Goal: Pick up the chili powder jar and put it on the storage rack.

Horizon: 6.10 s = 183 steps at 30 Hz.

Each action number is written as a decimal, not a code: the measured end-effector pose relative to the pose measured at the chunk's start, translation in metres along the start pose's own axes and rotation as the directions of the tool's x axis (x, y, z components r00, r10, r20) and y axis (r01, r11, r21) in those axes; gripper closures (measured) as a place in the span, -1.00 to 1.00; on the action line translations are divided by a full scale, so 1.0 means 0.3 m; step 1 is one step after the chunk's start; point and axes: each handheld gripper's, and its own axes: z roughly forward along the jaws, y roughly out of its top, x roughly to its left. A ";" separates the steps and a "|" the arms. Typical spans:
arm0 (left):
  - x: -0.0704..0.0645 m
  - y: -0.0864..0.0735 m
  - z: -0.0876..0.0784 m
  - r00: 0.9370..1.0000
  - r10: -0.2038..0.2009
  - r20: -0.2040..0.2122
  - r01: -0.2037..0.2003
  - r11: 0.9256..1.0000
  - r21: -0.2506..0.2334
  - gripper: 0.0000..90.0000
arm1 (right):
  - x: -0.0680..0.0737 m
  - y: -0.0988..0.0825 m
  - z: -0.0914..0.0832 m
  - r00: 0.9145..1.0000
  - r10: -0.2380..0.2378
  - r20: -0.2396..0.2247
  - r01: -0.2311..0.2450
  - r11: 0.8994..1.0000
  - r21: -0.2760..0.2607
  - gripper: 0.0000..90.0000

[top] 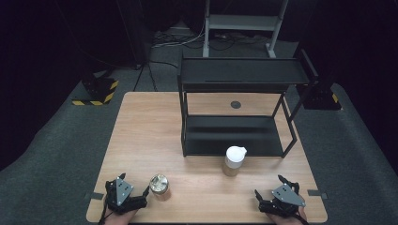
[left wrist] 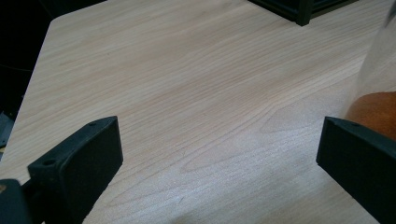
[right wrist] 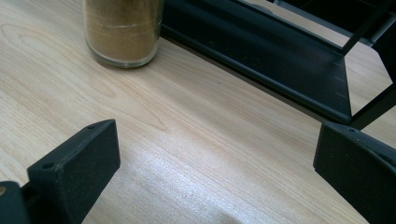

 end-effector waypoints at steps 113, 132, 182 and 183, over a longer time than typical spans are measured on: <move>-0.056 -0.005 -0.027 0.963 -0.056 0.264 0.119 0.966 -0.228 -0.25 | -0.019 -0.003 -0.001 0.999 0.034 -0.017 -0.034 0.999 -0.003 -1.00; -0.064 0.009 -0.041 0.965 -0.053 0.258 0.118 0.963 -0.242 -0.24 | -0.022 -0.003 0.000 0.999 0.034 -0.021 -0.034 0.999 -0.004 -1.00; -0.132 0.292 0.022 0.949 -0.027 0.315 0.150 0.915 -0.375 -0.24 | -0.038 0.006 0.005 0.998 0.024 -0.054 -0.023 1.000 0.012 -1.00; -0.131 0.300 0.024 0.949 -0.024 0.315 0.148 0.914 -0.377 -0.24 | -0.038 0.005 0.005 0.998 0.022 -0.053 -0.021 1.000 0.010 -1.00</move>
